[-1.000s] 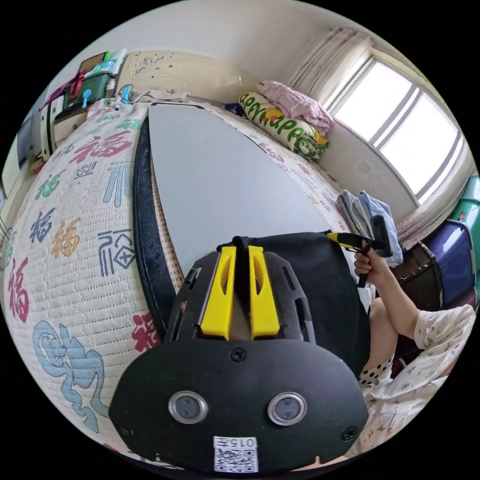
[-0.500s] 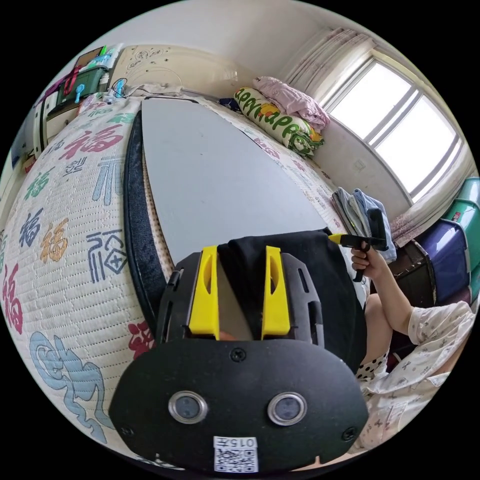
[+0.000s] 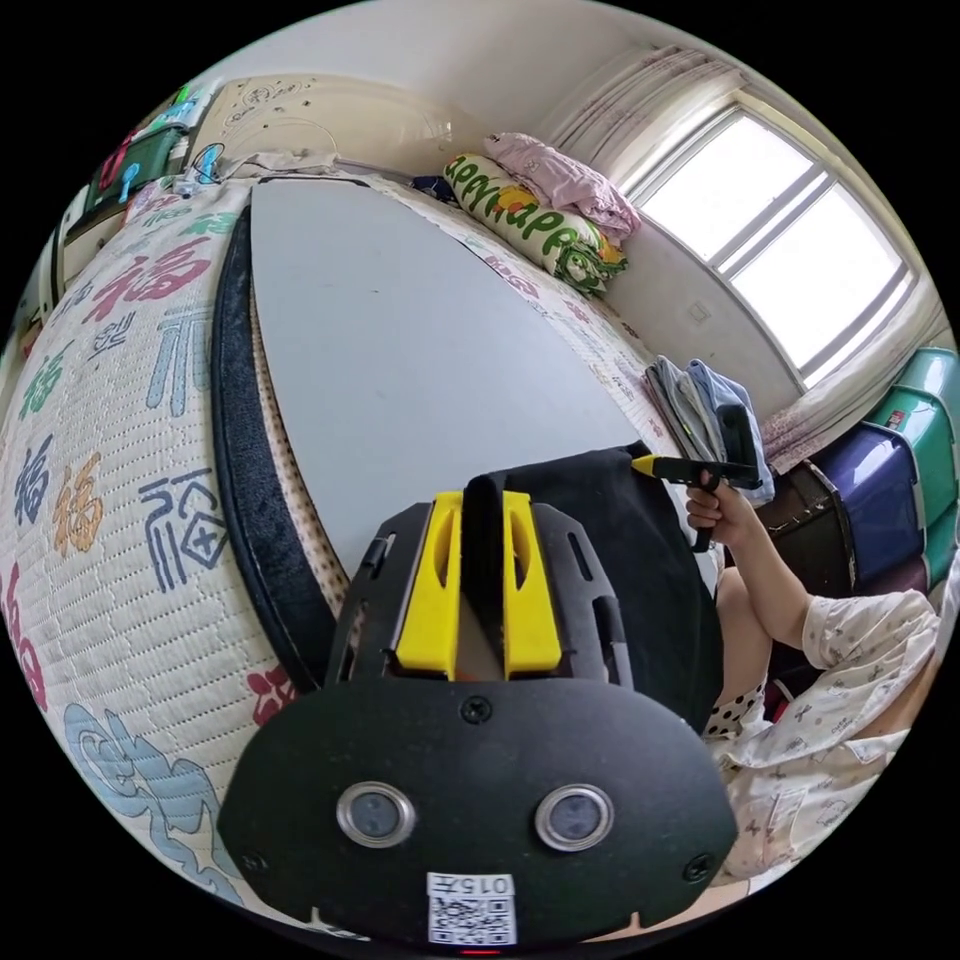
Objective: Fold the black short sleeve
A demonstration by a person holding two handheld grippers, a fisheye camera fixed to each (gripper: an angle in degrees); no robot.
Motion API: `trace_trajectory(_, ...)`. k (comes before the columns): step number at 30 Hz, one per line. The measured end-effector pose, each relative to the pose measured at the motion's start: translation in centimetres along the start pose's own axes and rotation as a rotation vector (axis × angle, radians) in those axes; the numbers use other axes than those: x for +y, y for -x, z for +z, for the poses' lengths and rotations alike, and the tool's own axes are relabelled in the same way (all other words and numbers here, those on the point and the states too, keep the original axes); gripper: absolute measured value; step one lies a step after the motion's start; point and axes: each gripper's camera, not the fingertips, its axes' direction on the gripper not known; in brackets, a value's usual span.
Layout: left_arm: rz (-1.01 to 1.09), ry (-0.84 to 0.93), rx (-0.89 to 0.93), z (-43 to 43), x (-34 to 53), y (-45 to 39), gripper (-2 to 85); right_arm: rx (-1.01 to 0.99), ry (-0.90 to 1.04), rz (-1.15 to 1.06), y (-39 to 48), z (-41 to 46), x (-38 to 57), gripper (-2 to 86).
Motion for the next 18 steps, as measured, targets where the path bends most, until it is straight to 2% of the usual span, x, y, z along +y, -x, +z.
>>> trace_trajectory(9,0.073,-0.148,0.012,-2.2,12.7,-0.7,3.6,0.01,-0.103,-0.083,0.1,4.5,6.0,1.1)
trace_trajectory(14,0.24,-0.331,0.068,-8.5,22.2,-7.3,2.5,-0.007,-0.258,-0.194,3.0,2.4,11.5,0.7)
trace_trajectory(18,0.356,-0.441,0.112,-13.2,26.3,-13.9,2.1,-0.059,-0.386,-0.211,4.3,-1.9,13.7,0.6)
